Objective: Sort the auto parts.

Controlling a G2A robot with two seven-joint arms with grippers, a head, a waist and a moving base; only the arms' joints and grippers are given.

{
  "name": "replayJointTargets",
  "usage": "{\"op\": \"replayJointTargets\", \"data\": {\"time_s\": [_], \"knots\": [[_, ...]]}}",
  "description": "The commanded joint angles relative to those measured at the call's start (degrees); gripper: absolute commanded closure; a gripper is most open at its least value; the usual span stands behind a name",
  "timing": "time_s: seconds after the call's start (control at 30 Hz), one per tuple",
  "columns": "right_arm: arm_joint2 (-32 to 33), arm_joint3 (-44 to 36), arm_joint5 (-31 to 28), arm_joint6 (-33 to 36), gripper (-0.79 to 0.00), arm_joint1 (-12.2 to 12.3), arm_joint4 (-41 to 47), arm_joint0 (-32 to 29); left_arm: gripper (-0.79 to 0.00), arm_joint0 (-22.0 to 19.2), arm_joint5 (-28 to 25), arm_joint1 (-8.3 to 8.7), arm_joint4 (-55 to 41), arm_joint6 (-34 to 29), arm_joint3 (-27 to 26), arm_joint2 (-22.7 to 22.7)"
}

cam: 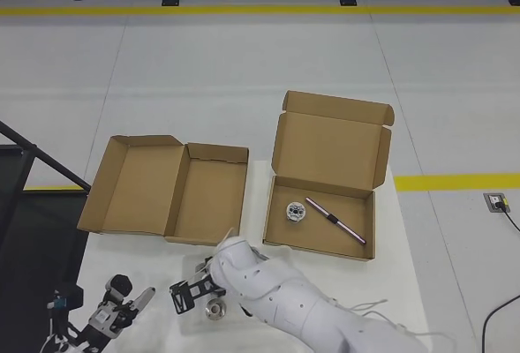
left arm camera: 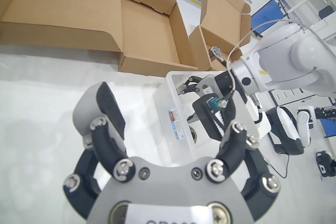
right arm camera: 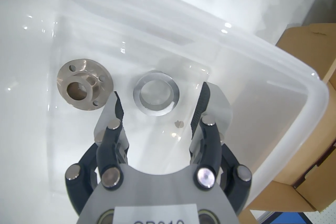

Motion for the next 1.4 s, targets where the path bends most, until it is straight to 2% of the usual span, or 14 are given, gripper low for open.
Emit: {"op": "replayJointTargets", "data": {"time_s": [0.0,0.13,0.37,0.5,0.63,0.73,0.8,0.87,0.9,1.2,1.37], "knots": [[-0.20,0.61,0.46,-0.17,-0.517,-0.44,-0.69,-0.06,-0.785,-0.01,0.03,0.00,0.10,-0.03,-0.04,0.07],[-0.23,2.20,1.60,0.36,-0.459,-1.48,-1.38,-0.29,-0.785,0.00,0.09,-0.01,0.29,-0.06,-0.06,0.20],[0.14,4.90,0.84,1.31,-0.465,-3.21,-1.38,-0.04,-0.785,-0.05,0.05,-0.01,0.48,-0.01,-0.02,0.30],[0.49,6.66,1.19,1.41,-0.382,-4.02,-1.35,0.20,-0.785,-0.09,0.14,-0.01,0.52,-0.09,0.01,0.39],[0.69,8.21,1.23,1.07,-0.369,-4.75,-1.50,0.42,-0.785,-0.14,0.18,-0.02,0.53,-0.08,0.05,0.44],[0.71,9.14,1.14,0.91,-0.329,-5.25,-1.80,0.50,-0.785,-0.18,0.11,-0.02,0.50,-0.07,0.11,0.49],[0.75,9.69,1.21,0.88,-0.215,-5.57,-1.98,0.56,-0.785,-0.22,0.15,-0.01,0.55,-0.06,0.15,0.47],[0.76,10.08,1.16,0.69,-0.139,-5.86,-2.19,0.61,-0.785,-0.27,0.15,-0.01,0.50,-0.05,0.25,0.42],[0.74,10.15,0.97,0.23,-0.009,-5.96,-2.36,0.68,-0.785,-0.30,0.15,0.00,0.41,-0.06,0.29,0.38],[-0.50,10.30,-0.94,-9.73,0.000,-5.31,-6.81,1.80,-0.785,-0.35,0.18,0.00,0.50,0.05,0.29,0.36],[-0.68,9.74,-1.29,-11.53,0.000,-4.51,-8.46,1.95,-0.785,-0.34,0.20,0.00,0.48,0.03,0.26,0.33]]}}
